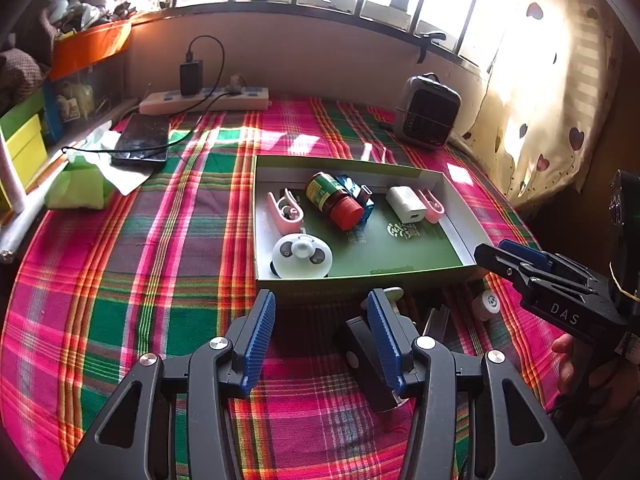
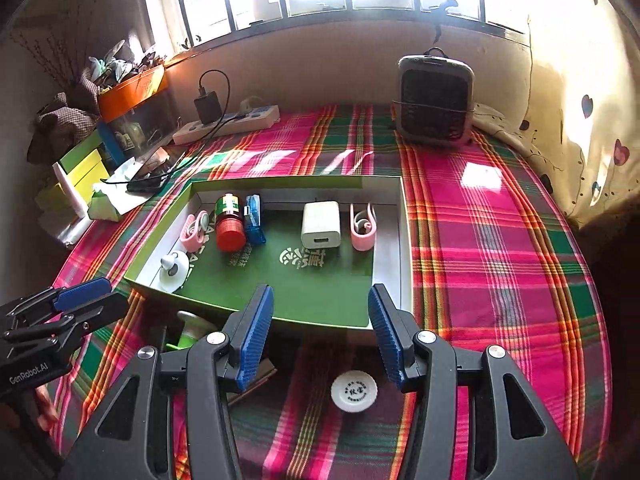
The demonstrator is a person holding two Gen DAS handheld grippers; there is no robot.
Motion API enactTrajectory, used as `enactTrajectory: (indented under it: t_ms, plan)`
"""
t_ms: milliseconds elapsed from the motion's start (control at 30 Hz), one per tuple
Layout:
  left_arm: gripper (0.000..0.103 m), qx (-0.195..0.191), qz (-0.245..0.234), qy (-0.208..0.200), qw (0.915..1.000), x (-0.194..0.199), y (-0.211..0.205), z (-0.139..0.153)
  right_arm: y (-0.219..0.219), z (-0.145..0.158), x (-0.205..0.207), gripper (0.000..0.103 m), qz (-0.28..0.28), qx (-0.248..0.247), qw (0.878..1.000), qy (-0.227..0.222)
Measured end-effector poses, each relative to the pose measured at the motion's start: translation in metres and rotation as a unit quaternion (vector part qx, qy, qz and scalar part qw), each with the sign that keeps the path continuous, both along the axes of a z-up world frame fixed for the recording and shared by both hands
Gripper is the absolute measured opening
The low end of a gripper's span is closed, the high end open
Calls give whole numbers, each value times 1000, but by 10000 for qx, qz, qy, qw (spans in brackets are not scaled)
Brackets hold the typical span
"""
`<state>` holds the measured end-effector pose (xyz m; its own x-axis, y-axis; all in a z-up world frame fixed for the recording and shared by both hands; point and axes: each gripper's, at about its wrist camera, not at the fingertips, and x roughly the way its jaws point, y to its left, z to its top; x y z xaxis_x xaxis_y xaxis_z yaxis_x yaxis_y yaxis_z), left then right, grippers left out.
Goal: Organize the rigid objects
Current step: 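Move both tools back toward the green spool and remaining items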
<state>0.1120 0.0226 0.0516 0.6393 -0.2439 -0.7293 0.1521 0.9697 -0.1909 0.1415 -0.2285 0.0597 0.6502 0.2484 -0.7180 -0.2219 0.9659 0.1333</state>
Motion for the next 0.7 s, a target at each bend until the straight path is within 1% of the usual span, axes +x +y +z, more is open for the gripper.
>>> enactTrajectory:
  t_ms: [300, 700]
  plan:
    - [48, -29, -207, 109, 9997, -12, -10, -9, -31, -11, -21, 51, -344, -55, 9994, 84]
    - [48, 4, -308, 222, 9993, -16, -20, -15, -38, -23, -32, 51, -355, -75, 9991, 217]
